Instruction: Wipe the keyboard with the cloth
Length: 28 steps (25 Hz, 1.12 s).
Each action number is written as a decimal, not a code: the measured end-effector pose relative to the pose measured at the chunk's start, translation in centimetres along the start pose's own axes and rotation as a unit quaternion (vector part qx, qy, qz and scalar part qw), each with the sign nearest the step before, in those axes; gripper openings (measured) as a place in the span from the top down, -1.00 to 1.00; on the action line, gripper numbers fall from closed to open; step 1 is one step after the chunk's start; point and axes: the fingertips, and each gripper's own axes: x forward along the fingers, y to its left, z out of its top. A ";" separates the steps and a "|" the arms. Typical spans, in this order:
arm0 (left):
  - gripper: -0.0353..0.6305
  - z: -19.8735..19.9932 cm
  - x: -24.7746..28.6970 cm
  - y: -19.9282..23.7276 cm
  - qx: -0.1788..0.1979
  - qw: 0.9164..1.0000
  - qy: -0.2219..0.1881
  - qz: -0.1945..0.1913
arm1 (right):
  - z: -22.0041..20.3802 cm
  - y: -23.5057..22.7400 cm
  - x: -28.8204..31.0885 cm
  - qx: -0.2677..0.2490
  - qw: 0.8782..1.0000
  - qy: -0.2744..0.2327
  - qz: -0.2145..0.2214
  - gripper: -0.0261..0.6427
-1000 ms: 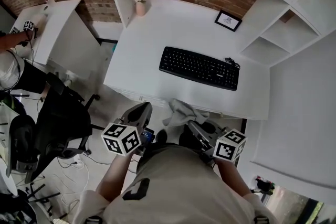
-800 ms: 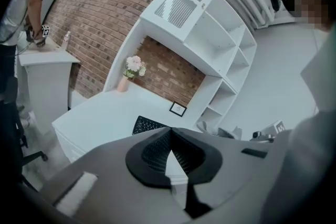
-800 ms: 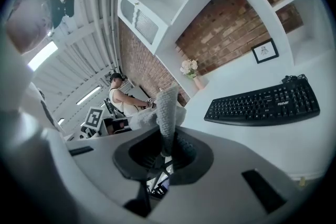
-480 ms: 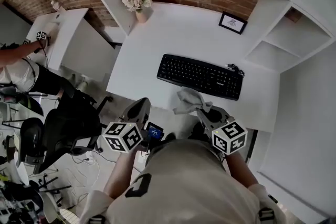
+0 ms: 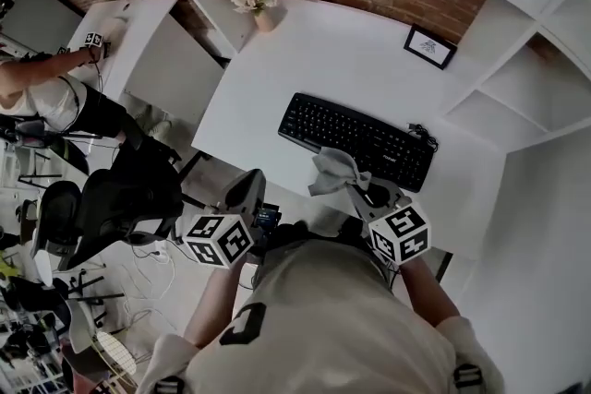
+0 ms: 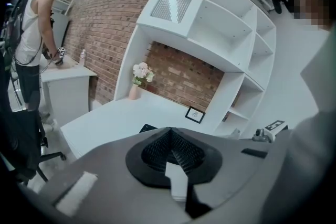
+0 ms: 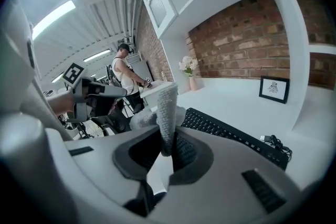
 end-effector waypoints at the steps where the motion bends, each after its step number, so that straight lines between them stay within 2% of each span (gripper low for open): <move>1: 0.88 0.1 0.0 0.2 0.000 1.000 0.000 0.002 | 0.2 -0.1 0.5 -0.001 1.000 0.000 0.004 0.85; 6: 0.88 1.5 0.8 2.6 0.004 1.000 -0.004 0.001 | 2.1 0.4 4.0 0.007 1.000 -0.009 0.017 0.85; 11: 0.88 2.7 1.6 7.4 0.015 1.000 0.010 -0.022 | 3.2 1.6 9.5 0.014 1.000 0.003 -0.008 0.85; 15: 0.88 4.2 2.5 11.8 0.023 0.999 0.020 -0.033 | 3.2 1.3 14.1 -0.026 0.997 0.053 -0.057 0.85; 20: 0.88 4.2 3.1 16.2 0.006 0.998 0.034 -0.049 | 2.2 -0.2 18.8 -0.081 0.983 0.126 -0.104 0.85; 28: 0.88 3.0 2.6 19.6 -0.002 0.996 0.058 -0.074 | 0.7 -0.8 24.8 -0.096 0.972 0.171 -0.126 0.85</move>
